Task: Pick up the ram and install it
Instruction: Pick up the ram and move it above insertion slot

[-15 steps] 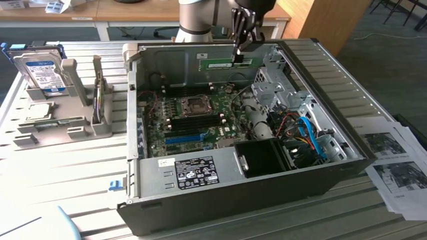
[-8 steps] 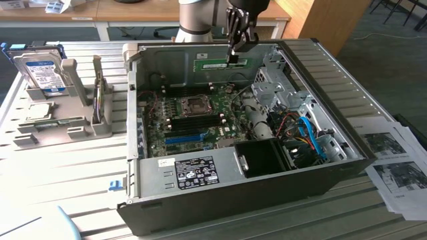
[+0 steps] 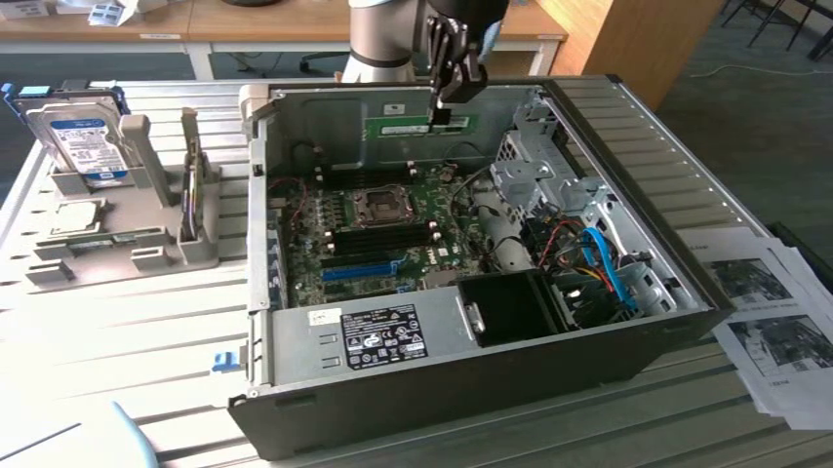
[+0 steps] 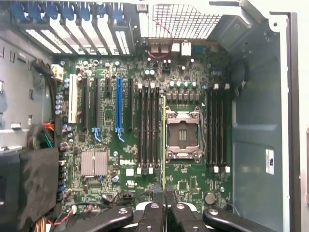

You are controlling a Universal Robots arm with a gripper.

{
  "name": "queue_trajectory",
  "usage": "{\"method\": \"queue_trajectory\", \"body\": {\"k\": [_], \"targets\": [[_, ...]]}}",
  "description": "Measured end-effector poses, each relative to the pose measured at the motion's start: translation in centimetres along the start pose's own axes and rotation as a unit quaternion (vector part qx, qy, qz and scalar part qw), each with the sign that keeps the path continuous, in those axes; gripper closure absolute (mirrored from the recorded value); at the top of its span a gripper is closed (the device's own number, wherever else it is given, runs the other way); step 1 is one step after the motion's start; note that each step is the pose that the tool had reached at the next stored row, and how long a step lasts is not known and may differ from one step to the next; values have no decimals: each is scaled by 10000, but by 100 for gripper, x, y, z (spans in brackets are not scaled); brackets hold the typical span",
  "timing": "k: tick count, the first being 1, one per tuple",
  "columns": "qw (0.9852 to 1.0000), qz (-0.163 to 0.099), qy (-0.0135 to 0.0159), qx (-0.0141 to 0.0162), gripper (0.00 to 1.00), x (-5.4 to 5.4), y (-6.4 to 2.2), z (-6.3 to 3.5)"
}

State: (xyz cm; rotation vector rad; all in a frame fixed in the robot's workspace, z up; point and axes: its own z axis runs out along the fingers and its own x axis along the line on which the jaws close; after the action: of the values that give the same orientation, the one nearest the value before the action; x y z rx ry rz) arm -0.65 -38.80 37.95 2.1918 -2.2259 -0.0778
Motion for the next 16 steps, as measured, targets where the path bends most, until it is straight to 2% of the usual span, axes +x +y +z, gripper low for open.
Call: {"method": "queue_trajectory", "body": {"k": [8, 16], "targets": [[10000, 13, -1, 0, 89, 3, 142, 16], [10000, 14, -3, 0, 89, 8, 151, 19]]}}
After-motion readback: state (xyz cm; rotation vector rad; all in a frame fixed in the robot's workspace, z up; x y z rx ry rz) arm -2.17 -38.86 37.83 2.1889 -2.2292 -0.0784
